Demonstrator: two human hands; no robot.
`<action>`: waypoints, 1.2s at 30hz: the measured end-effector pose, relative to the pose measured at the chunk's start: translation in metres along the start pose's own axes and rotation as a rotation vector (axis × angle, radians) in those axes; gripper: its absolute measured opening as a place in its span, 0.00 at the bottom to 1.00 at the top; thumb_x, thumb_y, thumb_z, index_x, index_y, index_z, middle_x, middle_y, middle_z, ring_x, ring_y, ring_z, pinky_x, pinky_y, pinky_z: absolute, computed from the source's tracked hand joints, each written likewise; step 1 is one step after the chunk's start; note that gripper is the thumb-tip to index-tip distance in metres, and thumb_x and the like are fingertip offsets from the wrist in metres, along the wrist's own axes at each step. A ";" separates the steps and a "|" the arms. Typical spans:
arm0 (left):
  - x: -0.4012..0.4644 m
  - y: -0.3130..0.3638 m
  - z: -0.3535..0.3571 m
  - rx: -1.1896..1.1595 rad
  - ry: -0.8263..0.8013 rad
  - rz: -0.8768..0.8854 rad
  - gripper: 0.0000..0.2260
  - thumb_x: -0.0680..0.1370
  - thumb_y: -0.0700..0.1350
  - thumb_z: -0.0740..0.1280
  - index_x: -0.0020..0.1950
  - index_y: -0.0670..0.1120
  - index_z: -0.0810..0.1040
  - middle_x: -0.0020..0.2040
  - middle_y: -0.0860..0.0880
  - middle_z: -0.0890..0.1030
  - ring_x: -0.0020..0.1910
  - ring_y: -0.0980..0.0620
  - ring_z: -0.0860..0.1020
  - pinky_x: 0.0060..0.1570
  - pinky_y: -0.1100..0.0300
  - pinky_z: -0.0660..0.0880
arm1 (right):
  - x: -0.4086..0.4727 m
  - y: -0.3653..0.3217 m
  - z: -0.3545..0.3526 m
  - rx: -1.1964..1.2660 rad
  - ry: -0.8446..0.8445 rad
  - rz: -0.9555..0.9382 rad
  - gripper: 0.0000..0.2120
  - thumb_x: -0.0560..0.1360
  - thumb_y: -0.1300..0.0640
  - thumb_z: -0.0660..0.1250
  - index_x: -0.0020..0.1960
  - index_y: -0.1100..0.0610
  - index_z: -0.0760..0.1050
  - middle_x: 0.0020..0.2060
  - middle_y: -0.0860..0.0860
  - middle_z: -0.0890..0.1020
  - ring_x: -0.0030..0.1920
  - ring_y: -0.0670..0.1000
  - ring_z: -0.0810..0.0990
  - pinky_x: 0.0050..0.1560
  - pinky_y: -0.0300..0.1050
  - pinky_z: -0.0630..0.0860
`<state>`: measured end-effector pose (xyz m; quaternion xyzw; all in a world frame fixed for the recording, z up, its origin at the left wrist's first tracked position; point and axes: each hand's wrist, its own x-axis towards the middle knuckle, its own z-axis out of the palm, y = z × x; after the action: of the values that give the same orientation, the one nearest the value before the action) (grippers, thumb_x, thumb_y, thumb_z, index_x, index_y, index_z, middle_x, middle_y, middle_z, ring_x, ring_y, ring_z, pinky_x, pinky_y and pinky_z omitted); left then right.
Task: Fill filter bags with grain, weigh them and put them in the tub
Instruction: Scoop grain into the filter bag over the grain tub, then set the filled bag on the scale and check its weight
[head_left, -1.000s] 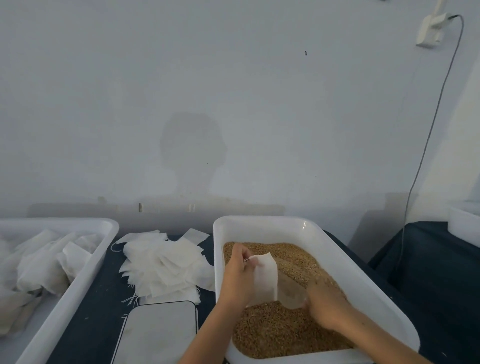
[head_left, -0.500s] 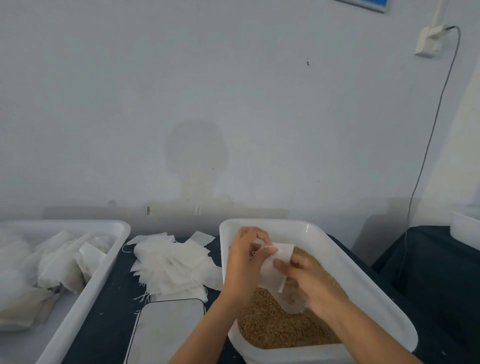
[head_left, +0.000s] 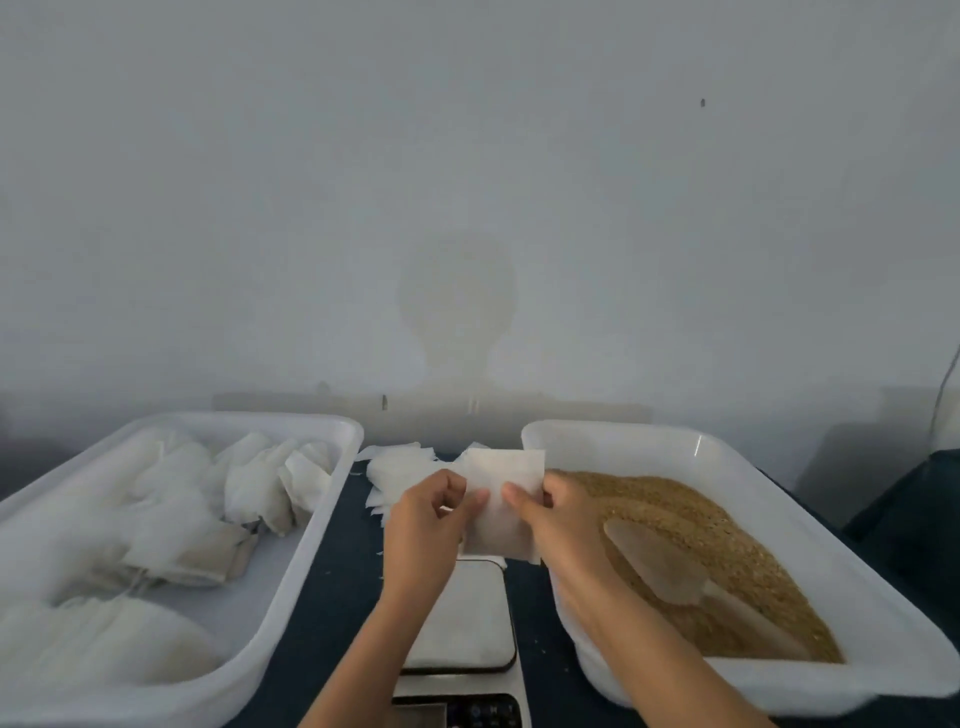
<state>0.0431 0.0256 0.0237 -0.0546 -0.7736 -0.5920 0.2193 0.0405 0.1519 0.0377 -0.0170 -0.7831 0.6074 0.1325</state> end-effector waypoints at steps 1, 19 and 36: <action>-0.002 -0.006 -0.006 0.037 -0.007 -0.014 0.11 0.75 0.46 0.70 0.33 0.47 0.74 0.29 0.52 0.76 0.30 0.53 0.72 0.36 0.50 0.74 | -0.001 0.004 0.007 -0.040 0.001 0.010 0.15 0.75 0.55 0.67 0.46 0.69 0.74 0.42 0.64 0.78 0.41 0.59 0.76 0.38 0.43 0.70; -0.018 -0.092 -0.039 0.179 -0.077 -0.073 0.08 0.76 0.43 0.69 0.53 0.50 0.74 0.50 0.53 0.77 0.51 0.58 0.74 0.48 0.72 0.69 | -0.009 0.088 0.034 -0.131 -0.164 -0.134 0.03 0.77 0.59 0.65 0.50 0.54 0.76 0.47 0.45 0.78 0.50 0.41 0.77 0.51 0.32 0.73; -0.024 -0.114 -0.044 0.075 0.089 -0.160 0.08 0.78 0.39 0.64 0.51 0.52 0.72 0.52 0.50 0.78 0.52 0.54 0.76 0.49 0.68 0.70 | -0.023 0.100 0.017 0.246 -0.213 -0.048 0.18 0.80 0.62 0.56 0.69 0.62 0.66 0.61 0.57 0.77 0.62 0.46 0.74 0.62 0.34 0.68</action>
<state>0.0375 -0.0447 -0.0786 0.0420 -0.7866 -0.5802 0.2072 0.0451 0.1573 -0.0663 0.0825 -0.7125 0.6938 0.0644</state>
